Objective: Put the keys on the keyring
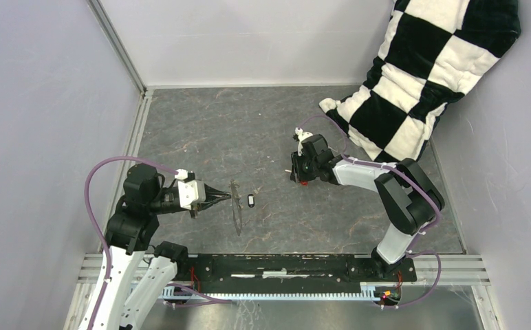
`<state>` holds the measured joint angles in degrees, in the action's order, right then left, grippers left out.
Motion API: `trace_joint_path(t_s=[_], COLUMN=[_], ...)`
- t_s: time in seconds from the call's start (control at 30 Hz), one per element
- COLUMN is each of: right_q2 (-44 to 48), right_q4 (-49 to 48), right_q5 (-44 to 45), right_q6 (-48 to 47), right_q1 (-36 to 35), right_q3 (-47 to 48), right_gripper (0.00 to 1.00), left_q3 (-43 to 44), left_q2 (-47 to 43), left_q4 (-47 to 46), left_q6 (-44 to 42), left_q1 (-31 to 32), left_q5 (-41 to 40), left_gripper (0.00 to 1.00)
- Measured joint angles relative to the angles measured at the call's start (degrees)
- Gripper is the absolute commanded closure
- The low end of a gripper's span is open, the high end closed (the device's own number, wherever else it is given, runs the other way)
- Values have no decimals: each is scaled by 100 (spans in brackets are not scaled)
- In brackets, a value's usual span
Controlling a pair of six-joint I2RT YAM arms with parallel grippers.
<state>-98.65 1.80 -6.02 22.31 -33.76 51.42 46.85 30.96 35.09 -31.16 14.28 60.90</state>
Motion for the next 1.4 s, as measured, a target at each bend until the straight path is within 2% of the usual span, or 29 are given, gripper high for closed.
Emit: trace_joint_path(t_s=[0.23,0.67,1.13,1.4], right_q2=[0,0,-160,-160], right_q4=[109,280,131,131], right_q5=[-13,92,295,459], right_q6=[-44,-227,-310,-417], right_q1=[17,76,13,-37], right_q3=[87,225,227,225], right_gripper=[62,63,73,87], left_q3=[0,0,2,2], left_q2=[-20,-26,-26,-22], left_q4=[0,13,37,37], left_q6=[0,-2,-2,-2], left_q1=[0,0,0,0], left_q5=[0,-46,-50,-50], left_gripper=[98,98,98,98])
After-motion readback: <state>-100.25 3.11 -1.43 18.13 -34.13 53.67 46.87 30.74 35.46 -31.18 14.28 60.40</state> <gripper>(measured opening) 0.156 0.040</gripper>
